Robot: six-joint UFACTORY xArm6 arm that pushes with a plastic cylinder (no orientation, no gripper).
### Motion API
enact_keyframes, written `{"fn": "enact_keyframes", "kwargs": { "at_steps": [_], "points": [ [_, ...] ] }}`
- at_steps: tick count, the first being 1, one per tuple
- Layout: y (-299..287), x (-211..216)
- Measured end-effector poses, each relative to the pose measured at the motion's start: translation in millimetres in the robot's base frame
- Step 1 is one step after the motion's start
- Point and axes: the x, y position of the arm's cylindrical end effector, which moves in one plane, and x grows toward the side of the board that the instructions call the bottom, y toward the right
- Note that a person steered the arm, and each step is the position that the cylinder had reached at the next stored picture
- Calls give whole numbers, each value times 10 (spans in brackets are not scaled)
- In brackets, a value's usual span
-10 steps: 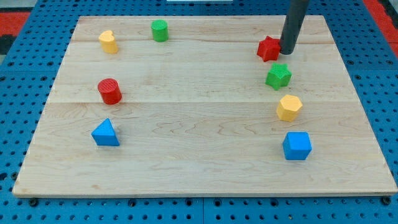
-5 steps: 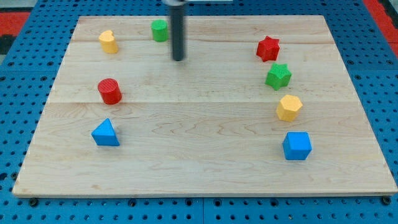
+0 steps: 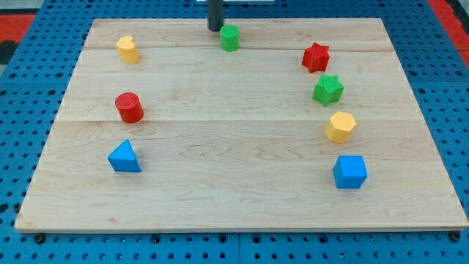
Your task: Slide the green circle towards the top right
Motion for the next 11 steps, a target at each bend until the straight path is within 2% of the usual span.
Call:
{"fn": "enact_keyframes", "kwargs": {
  "at_steps": [1,2,3,4,6,7,8,11],
  "points": [
    [22,472],
    [569,332],
    [769,196],
    [535,129],
    [1314,-8],
    [1170,-50],
    [1397,-158],
    [1799,-102]
  ]
}}
